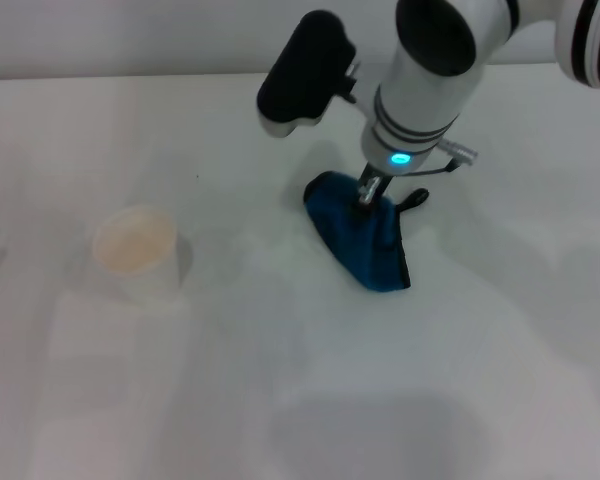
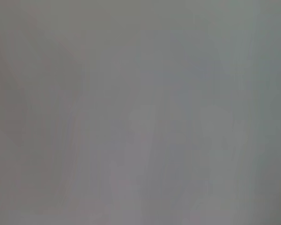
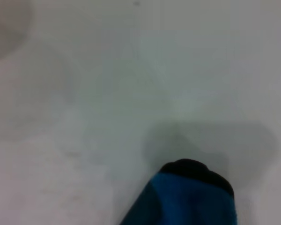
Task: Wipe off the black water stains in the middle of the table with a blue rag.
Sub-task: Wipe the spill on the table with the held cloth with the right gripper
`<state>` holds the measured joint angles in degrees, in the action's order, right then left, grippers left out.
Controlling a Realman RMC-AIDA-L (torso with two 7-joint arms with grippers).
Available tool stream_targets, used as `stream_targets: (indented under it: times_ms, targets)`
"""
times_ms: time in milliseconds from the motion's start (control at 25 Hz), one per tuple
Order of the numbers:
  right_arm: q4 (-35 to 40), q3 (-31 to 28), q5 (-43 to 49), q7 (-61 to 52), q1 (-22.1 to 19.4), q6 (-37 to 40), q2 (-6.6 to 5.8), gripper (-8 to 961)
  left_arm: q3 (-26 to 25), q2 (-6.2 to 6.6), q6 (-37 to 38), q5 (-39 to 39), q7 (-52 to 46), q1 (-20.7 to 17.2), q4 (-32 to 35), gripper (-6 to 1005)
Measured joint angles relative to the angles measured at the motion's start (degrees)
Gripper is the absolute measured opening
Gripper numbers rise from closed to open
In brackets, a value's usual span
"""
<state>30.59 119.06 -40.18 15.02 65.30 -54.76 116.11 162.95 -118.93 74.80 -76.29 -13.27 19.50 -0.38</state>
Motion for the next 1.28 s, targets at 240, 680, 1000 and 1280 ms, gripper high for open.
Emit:
stream_targets:
  times_ms: [240, 680, 1000, 1280]
  targets:
    - [-0.91, -2.32, 5.85, -3.44, -0.66, -0.01, -0.01, 42, 0.00, 0.03, 0.00, 0.00, 0.00, 0.07, -0.39, 862]
    - [0.30, -2.96, -1.40, 2.67, -2.42, -0.70, 0.04, 40, 0.04, 0.11, -0.01, 0.00, 0.00, 0.20, -0.50, 862]
    - [0.85, -2.34, -17.44, 15.00, -3.27, -1.86, -0.03, 38, 0.09, 0.10, -0.08, 0.65, 0.00, 0.19, -0.45, 862]
    - [4.02, 3.19, -27.13, 20.30, -3.75, -4.45, -0.01, 36, 0.09, 0.01, -0.10, 0.77, 0.00, 0.30, -0.09, 864]
